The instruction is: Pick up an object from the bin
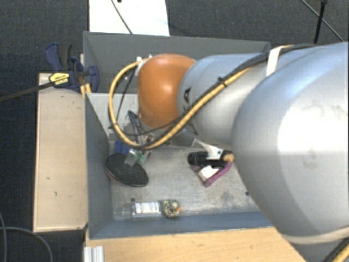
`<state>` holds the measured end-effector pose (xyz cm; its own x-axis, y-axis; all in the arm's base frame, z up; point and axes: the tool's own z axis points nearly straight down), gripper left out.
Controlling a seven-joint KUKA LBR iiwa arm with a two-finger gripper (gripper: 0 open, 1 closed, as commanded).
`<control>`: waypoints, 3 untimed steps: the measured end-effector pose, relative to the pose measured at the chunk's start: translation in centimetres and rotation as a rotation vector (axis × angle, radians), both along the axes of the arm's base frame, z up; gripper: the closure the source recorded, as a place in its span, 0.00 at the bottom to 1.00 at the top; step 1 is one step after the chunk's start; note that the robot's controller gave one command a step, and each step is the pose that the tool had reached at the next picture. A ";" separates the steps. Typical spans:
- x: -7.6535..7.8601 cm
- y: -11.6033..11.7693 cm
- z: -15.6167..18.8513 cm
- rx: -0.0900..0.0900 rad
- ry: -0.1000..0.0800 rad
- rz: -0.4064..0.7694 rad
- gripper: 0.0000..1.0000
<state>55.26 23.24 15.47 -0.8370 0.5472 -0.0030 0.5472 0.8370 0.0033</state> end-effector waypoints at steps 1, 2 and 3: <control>-0.1 0.0 -0.1 -0.001 0.002 0.002 0.00; -3.2 -0.2 -8.7 -0.004 0.011 0.049 0.00; -2.9 -0.2 -8.3 -0.002 0.005 0.044 1.00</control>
Offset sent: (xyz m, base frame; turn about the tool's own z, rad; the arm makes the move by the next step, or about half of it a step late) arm 0.0000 0.0000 0.0000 0.0000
